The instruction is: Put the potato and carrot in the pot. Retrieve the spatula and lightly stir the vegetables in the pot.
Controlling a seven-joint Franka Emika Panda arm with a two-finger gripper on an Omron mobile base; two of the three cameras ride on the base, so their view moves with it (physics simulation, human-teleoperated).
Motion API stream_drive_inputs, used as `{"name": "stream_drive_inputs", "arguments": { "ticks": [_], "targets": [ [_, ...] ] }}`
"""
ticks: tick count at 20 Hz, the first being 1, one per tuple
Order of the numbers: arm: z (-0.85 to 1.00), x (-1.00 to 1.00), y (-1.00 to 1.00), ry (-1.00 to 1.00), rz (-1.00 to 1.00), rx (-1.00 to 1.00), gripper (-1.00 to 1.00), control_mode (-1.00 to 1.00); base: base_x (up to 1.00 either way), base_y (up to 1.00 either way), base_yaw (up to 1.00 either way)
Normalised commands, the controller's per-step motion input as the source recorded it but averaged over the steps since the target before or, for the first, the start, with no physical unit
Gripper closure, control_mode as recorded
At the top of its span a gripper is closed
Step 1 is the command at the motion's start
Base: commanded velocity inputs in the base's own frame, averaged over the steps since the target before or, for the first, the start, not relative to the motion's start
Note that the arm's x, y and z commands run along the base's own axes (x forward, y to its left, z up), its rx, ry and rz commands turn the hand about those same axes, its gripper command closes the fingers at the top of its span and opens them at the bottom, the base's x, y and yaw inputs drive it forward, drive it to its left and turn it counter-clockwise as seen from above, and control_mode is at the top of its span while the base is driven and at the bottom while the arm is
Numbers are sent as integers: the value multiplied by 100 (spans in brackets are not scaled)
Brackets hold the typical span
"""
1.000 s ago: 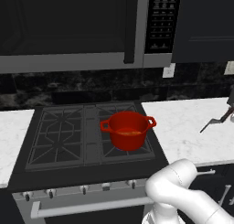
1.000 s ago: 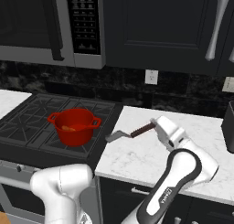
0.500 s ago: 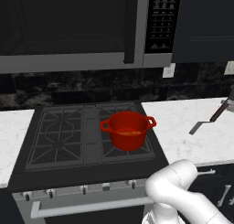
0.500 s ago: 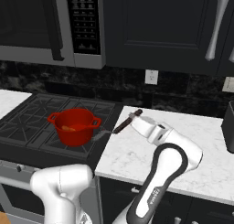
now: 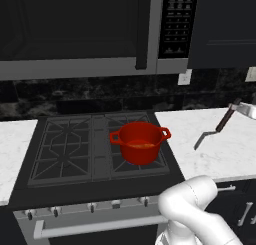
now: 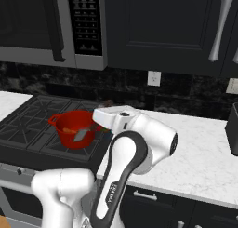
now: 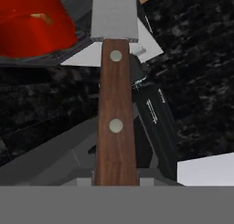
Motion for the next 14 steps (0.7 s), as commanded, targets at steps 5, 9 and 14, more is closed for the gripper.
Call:
{"name": "stream_drive_inputs", "arguments": {
  "ticks": [5, 9, 14],
  "targets": [
    [1, 0, 88, -21, -7, -19, 100, -100, 0, 0, 0],
    [0, 6, 59, -12, -9, -14, 100, -100, 0, 0, 0],
    [1, 22, 34, -4, -6, -7, 100, -100, 0, 0, 0]
  ]
}}
